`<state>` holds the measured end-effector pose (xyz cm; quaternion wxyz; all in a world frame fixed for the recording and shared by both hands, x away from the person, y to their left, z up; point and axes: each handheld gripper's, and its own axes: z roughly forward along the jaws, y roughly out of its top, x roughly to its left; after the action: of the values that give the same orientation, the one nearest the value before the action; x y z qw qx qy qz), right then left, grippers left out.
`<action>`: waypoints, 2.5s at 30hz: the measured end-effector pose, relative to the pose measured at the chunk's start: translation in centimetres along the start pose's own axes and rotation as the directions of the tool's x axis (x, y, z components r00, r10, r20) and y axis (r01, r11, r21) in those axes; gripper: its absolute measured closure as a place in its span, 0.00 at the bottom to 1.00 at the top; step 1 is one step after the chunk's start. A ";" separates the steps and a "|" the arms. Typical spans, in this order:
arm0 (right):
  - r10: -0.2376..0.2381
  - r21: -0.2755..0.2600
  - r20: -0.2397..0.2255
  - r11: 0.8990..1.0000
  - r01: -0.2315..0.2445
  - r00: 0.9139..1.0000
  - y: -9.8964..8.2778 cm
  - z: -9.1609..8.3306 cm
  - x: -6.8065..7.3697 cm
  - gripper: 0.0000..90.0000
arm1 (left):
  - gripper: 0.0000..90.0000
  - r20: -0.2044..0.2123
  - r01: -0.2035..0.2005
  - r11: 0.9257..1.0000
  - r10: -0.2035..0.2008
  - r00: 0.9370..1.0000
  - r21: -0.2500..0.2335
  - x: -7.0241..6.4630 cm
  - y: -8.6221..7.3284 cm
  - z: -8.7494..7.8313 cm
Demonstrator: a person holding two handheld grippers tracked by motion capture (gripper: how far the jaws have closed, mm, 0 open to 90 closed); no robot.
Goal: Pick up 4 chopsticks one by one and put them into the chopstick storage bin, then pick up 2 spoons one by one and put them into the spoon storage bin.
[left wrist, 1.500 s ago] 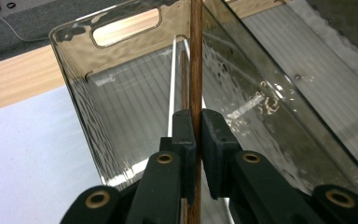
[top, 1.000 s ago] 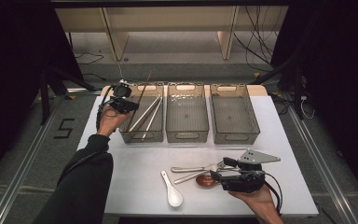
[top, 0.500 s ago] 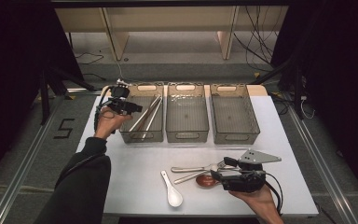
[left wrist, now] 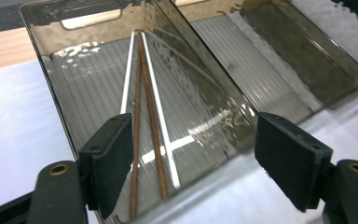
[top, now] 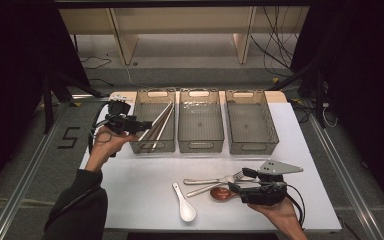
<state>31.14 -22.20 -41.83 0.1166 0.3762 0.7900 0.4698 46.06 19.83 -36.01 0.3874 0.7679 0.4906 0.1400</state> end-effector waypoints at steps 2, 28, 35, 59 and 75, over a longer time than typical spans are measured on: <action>-0.003 0.007 0.003 1.000 0.003 1.000 0.0 0.0 -0.1 0.31 | 0.30 0.010 -0.003 1.000 0.004 1.000 -0.007 -0.4 -0.8 -0.5; -0.096 0.220 -0.019 0.971 0.098 0.995 -1.0 1.3 -1.3 0.31 | 0.24 0.097 -0.020 0.997 0.028 0.995 -0.079 -2.5 -9.3 -1.8; -0.110 0.264 -0.023 0.958 0.112 0.994 -1.3 1.8 -1.2 0.30 | 0.23 0.104 -0.040 0.994 0.050 0.993 -0.104 -3.2 -10.7 -2.0; -0.228 0.429 -0.052 0.874 0.228 0.972 -1.2 3.2 -1.6 0.35 | 0.21 0.111 -0.066 0.989 0.081 0.990 -0.131 -5.0 -12.9 -1.7; -0.324 0.604 -0.109 0.729 0.322 0.940 -0.5 5.4 -1.8 0.59 | 0.21 0.120 -0.087 0.990 0.101 0.988 -0.114 -5.5 -13.5 -1.3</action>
<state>35.09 -20.08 -45.38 0.0694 0.2514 0.9521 0.1596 33.90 18.70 -44.14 0.4516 0.7753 0.4202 0.1360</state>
